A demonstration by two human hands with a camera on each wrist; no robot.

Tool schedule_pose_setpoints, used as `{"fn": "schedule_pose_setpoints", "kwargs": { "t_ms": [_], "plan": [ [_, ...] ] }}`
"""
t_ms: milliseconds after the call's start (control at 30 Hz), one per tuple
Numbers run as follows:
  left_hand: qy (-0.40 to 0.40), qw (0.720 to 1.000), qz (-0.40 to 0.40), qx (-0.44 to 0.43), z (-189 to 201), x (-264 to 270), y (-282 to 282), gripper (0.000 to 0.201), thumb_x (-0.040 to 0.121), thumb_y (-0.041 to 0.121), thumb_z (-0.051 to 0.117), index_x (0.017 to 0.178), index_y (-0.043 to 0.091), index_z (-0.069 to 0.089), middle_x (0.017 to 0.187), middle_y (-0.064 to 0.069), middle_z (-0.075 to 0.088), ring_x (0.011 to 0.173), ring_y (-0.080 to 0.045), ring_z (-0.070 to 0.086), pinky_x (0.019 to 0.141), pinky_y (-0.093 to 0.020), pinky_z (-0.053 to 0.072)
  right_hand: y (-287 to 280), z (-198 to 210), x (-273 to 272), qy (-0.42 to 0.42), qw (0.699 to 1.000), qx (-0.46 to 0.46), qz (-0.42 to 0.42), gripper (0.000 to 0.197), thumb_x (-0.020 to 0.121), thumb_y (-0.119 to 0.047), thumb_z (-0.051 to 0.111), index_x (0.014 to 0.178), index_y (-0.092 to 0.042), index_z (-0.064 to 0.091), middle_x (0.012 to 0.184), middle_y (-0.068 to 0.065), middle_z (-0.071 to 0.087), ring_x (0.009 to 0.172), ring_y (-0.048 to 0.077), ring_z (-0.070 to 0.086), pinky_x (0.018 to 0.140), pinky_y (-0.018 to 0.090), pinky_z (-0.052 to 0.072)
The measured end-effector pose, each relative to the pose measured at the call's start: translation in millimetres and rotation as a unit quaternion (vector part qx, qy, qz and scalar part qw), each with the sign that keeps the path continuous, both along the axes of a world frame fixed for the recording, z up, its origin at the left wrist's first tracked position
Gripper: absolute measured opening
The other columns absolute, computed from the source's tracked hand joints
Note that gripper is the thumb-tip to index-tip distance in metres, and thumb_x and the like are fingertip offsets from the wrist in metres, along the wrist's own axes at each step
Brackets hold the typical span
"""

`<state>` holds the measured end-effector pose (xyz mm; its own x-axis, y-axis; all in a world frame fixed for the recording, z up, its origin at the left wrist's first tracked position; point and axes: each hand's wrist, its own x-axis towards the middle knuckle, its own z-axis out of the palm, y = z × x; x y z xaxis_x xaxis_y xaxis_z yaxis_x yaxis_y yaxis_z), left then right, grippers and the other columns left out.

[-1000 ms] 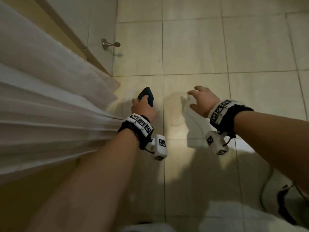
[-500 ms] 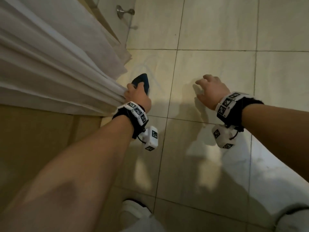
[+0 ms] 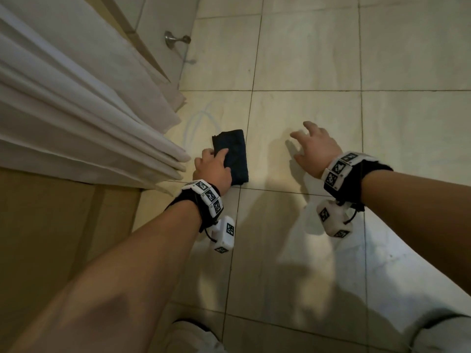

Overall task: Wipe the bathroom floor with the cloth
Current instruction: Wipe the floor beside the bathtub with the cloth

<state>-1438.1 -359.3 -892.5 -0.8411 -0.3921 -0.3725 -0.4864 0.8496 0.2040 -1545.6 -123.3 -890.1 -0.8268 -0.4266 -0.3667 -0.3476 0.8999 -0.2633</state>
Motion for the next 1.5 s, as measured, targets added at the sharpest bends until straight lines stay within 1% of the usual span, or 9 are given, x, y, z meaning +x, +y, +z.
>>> {"fn": "schedule_pose_setpoints", "kwargs": {
  "t_ms": [133, 300, 533, 733, 933, 1033, 1267, 1400, 1500],
  "plan": [
    [-0.008, 0.998, -0.042, -0.053, -15, 1, 14, 0.058, 0.096, 0.034, 0.052, 0.150, 0.033, 0.030, 0.155, -0.005, 0.021, 0.129, -0.031, 0.032, 0.100, -0.044, 0.038, 8, -7, 3, -0.004, 1.000, 0.009, -0.006, 0.055, 0.095, -0.028, 0.053, 0.148, -0.023, 0.038, 0.160, 0.013, 0.019, 0.140, 0.036, 0.029, 0.108, 0.049, 0.038],
    [0.010, 0.993, -0.064, -0.094, -20, -2, 25, 0.060, 0.095, 0.038, 0.055, 0.149, 0.033, 0.031, 0.155, -0.005, 0.025, 0.129, -0.030, 0.034, 0.100, -0.043, 0.037, 2, -11, 6, -0.017, 1.000, 0.008, -0.009, 0.064, 0.093, -0.029, 0.058, 0.151, -0.030, 0.031, 0.160, 0.013, 0.019, 0.141, 0.037, 0.028, 0.107, 0.048, 0.038],
    [0.004, 0.995, -0.054, -0.084, -30, -13, 29, 0.065, 0.096, 0.039, 0.053, 0.152, 0.034, 0.023, 0.157, -0.005, 0.019, 0.134, -0.030, 0.029, 0.104, -0.043, 0.034, -13, -19, -9, -0.021, 0.998, 0.057, -0.005, 0.075, 0.092, -0.046, 0.060, 0.154, -0.036, 0.018, 0.162, 0.011, 0.013, 0.142, 0.037, 0.025, 0.107, 0.051, 0.037],
    [-0.040, 0.991, -0.070, -0.109, -36, -16, 25, 0.071, 0.093, 0.042, 0.057, 0.153, 0.036, 0.019, 0.159, -0.004, 0.013, 0.136, -0.030, 0.025, 0.105, -0.044, 0.030, -15, -26, -28, -0.072, 0.988, 0.129, -0.035, 0.082, 0.079, -0.062, 0.066, 0.145, -0.043, 0.021, 0.159, 0.006, 0.006, 0.142, 0.041, 0.014, 0.102, 0.066, 0.036],
    [-0.047, 0.988, -0.091, -0.113, -33, -18, -6, 0.071, 0.090, 0.040, 0.063, 0.150, 0.041, 0.025, 0.160, -0.002, 0.014, 0.138, -0.030, 0.026, 0.106, -0.046, 0.032, -19, -31, -32, -0.070, 0.985, 0.151, -0.041, 0.089, 0.079, -0.059, 0.069, 0.148, -0.042, 0.015, 0.160, 0.008, 0.001, 0.144, 0.043, 0.006, 0.101, 0.069, 0.035],
    [-0.049, 0.987, -0.116, -0.096, -30, -17, -14, 0.069, 0.093, 0.035, 0.061, 0.151, 0.037, 0.025, 0.162, -0.004, 0.010, 0.140, -0.031, 0.022, 0.108, -0.047, 0.030, -21, -32, -32, -0.071, 0.985, 0.150, -0.046, 0.089, 0.079, -0.058, 0.070, 0.147, -0.042, 0.016, 0.160, 0.009, 0.001, 0.144, 0.044, 0.005, 0.100, 0.071, 0.034],
    [-0.046, 0.988, -0.132, -0.065, -33, -12, -15, 0.068, 0.096, 0.025, 0.057, 0.153, 0.034, 0.021, 0.164, -0.002, 0.003, 0.141, -0.031, 0.019, 0.112, -0.041, 0.032, -21, -34, -32, -0.071, 0.986, 0.146, -0.046, 0.087, 0.079, -0.057, 0.071, 0.145, -0.040, 0.017, 0.160, 0.010, 0.000, 0.145, 0.044, 0.004, 0.100, 0.071, 0.033],
    [-0.054, 0.983, -0.162, -0.061, -32, -7, -7, 0.072, 0.095, 0.018, 0.056, 0.154, 0.033, 0.018, 0.163, -0.002, 0.000, 0.140, -0.030, 0.018, 0.109, -0.040, 0.034, -22, -33, -33, -0.066, 0.986, 0.147, -0.049, 0.085, 0.078, -0.057, 0.071, 0.143, -0.040, 0.019, 0.159, 0.010, 0.003, 0.143, 0.044, 0.007, 0.099, 0.070, 0.035],
    [-0.062, 0.979, -0.178, -0.074, -32, -6, -4, 0.076, 0.093, 0.021, 0.059, 0.155, 0.034, 0.016, 0.163, -0.003, -0.001, 0.141, -0.030, 0.018, 0.108, -0.040, 0.035, -23, -33, -32, -0.066, 0.986, 0.146, -0.049, 0.085, 0.078, -0.057, 0.071, 0.143, -0.040, 0.020, 0.158, 0.011, 0.004, 0.142, 0.044, 0.009, 0.098, 0.070, 0.036]
  ]
}}
